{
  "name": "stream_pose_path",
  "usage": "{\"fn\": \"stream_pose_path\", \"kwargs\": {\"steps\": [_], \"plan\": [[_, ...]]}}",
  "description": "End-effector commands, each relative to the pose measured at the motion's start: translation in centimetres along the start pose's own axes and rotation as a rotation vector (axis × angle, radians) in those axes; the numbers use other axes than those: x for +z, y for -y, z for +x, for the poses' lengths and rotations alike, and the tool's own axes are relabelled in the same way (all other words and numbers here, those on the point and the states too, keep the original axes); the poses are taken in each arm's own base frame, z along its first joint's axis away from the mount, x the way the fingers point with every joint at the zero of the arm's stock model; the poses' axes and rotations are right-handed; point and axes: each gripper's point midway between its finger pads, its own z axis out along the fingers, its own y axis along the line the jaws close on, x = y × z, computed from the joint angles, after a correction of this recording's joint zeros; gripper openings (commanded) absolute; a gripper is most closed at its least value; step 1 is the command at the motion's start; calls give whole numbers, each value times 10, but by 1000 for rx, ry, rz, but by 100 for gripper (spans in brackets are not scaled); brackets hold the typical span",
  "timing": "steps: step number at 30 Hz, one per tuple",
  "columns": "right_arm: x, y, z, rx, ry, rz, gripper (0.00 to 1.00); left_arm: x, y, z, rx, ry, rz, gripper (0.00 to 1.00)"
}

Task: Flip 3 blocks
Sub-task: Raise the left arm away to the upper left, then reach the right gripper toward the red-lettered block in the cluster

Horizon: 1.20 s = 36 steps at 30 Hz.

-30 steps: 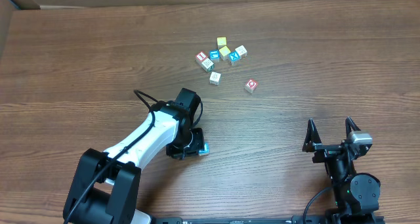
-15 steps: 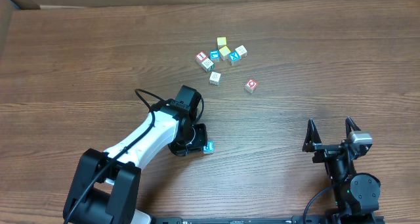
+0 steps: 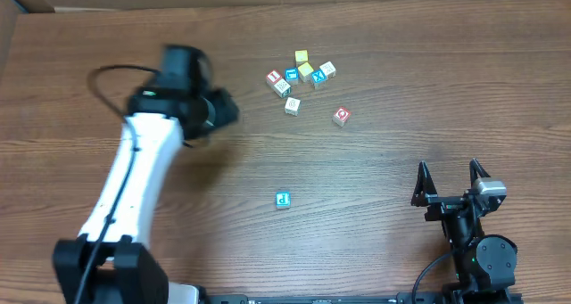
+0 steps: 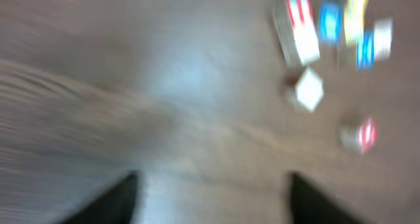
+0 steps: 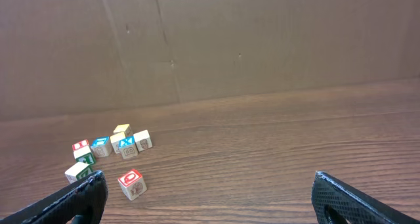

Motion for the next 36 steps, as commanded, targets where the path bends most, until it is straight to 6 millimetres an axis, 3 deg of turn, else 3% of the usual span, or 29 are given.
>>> {"fn": "stream_pose_path", "kwargs": {"steps": [1,7,30,33,36], "plan": [[0,1,2,-3,4,3,100,-11,-23,-22,-37,69,-46,100],[0,1,2,-3,5,3,100,-14,-40,-30,-80,83,-64,100],[0,0,-3,-2,23,0,100,-14,-40,-30,-80,83,-63,100],[-1,-5,-14,-1,69,-28,100,-14,-40,-30,-80,83,-63,100],[-2,-25,-10,-5,48,-142,100,-14,-40,-30,-80,83,-63,100]]}}
